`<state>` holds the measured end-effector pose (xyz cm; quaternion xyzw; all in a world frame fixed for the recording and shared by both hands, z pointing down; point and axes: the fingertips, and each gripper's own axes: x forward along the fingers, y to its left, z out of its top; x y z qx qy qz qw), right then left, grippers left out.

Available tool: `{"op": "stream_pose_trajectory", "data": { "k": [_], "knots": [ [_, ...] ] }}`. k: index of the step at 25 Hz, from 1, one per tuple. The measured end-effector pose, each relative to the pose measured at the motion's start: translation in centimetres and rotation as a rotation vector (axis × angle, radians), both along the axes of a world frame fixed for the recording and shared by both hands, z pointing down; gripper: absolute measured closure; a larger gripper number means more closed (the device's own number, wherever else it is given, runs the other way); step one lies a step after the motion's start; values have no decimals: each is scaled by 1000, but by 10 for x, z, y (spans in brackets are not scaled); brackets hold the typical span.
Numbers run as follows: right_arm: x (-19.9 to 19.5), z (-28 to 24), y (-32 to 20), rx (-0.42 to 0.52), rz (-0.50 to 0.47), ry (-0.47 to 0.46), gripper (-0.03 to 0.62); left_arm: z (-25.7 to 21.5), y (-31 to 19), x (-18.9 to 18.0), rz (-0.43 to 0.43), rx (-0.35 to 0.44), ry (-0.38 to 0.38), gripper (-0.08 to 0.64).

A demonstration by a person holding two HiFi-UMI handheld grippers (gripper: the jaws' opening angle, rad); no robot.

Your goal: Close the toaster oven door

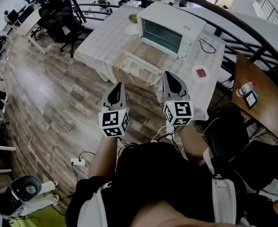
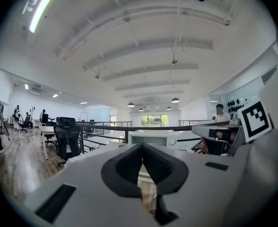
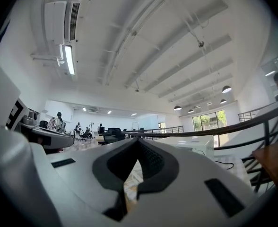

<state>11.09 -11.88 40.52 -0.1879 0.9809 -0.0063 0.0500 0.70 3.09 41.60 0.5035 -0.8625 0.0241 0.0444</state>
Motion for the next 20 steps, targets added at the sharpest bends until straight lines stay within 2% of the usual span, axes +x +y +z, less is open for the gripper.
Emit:
{"op": "stream_pose_trajectory", "data": {
  "k": [6,9,14,20],
  "knots": [
    [-8,6,-14,-6,-10,4,591,5,-15,-1,1,-8,-3,546],
    [-19,6,-20,-3,-8,5,591,4,-25,-12,6,0,-1,546],
    [-48,10,-31,9,19,18,591,11,-41,-45,38,11,10,546],
    [-102,13,-44,31,94,23,591,15,-66,-111,130,26,3,546]
  ]
}}
